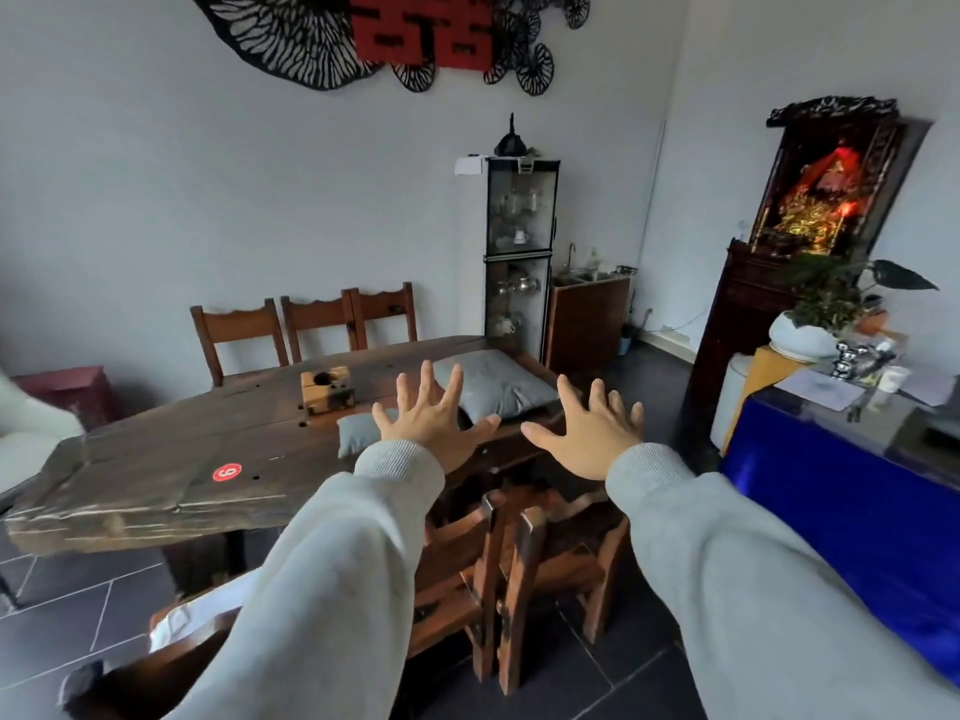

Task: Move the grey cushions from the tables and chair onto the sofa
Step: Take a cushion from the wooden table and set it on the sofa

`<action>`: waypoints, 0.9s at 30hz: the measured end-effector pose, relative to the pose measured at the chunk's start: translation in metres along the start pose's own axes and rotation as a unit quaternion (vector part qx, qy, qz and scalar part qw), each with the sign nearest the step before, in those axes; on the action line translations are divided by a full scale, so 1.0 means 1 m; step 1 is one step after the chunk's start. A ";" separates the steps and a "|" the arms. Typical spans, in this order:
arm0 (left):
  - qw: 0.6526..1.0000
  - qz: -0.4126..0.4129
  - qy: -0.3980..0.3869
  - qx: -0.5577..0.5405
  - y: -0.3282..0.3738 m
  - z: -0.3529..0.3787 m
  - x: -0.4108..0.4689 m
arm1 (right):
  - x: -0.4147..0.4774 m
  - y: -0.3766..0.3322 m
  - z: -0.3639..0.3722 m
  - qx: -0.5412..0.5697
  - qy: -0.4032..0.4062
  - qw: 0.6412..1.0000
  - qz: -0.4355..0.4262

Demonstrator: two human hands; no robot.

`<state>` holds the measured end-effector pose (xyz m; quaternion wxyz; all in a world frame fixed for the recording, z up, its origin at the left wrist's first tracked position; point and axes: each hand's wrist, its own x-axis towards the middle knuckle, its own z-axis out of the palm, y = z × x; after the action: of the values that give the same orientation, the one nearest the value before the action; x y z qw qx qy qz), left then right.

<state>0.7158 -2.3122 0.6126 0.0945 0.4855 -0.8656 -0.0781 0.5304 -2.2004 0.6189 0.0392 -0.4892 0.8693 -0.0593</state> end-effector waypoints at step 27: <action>0.989 -0.105 -0.089 -0.058 0.029 0.163 0.465 | 0.516 0.086 0.084 0.036 -0.085 0.995 -0.031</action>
<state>0.4157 -2.6877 0.5023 0.0360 0.5585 -0.8088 -0.1808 0.2012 -2.6027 0.5183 0.1284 -0.5176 0.8444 -0.0498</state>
